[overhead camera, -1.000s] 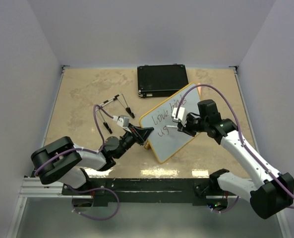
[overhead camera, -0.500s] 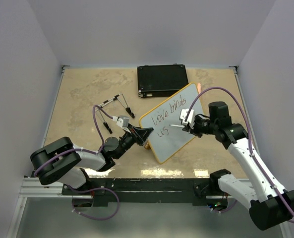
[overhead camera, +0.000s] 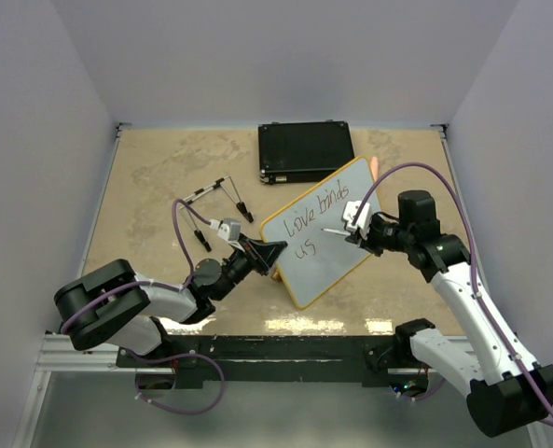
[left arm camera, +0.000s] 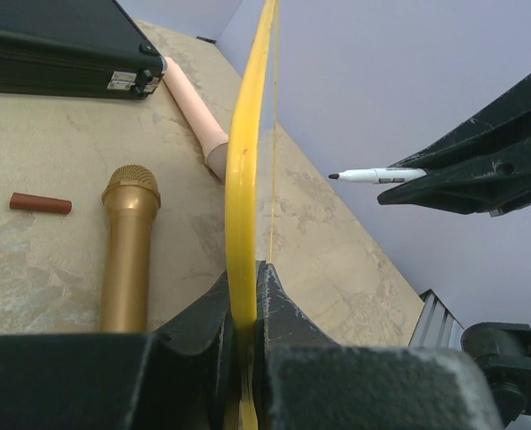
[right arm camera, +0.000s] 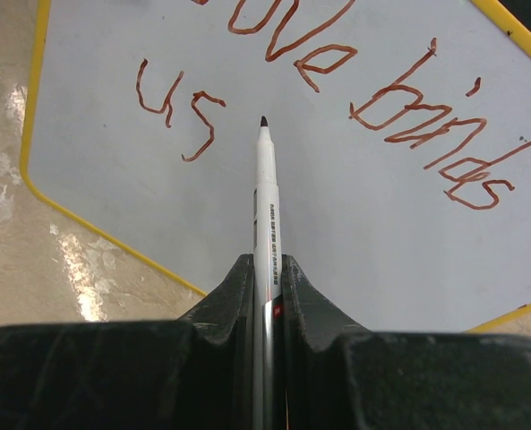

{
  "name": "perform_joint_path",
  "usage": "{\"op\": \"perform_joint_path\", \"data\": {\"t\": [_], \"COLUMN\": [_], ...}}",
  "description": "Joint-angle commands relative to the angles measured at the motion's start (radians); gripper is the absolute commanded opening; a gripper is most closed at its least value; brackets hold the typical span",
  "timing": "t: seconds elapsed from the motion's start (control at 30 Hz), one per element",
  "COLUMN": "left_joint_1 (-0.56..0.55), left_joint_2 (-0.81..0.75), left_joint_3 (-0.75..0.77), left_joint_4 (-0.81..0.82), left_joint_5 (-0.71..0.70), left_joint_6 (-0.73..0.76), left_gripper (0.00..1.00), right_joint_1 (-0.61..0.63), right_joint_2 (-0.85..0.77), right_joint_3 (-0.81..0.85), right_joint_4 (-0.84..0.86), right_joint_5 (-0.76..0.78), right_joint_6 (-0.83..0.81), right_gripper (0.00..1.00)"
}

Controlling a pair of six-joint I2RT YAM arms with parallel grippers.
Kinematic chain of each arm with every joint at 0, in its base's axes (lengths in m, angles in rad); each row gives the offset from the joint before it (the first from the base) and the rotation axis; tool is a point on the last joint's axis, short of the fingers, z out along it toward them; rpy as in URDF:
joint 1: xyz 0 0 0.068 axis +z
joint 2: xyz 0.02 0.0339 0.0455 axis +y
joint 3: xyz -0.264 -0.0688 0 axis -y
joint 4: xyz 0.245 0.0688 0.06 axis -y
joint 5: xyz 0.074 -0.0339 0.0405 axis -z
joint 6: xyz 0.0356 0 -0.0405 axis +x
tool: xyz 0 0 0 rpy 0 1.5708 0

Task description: Write a sentence on the whiteboard

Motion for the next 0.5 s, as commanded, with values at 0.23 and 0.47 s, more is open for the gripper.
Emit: {"op": "perform_joint_path", "data": {"t": [0.23, 0.47], "left_joint_1": [-0.005, -0.004], "left_joint_2": [-0.012, -0.009], "left_joint_3": [-0.026, -0.028], "left_joint_4": [-0.008, -0.002], "left_joint_5": [0.013, 0.014], "left_joint_6": [0.083, 0.077], "left_gripper": [0.0, 0.0], "right_joint_1": [-0.013, -0.014], "right_joint_2": [-0.006, -0.003], "right_joint_3": [0.002, -0.001], "right_joint_4": [0.036, 0.037], "right_joint_5": [-0.019, -0.016], "right_joint_6": [0.019, 0.018], "right_gripper": [0.0, 0.0]}}
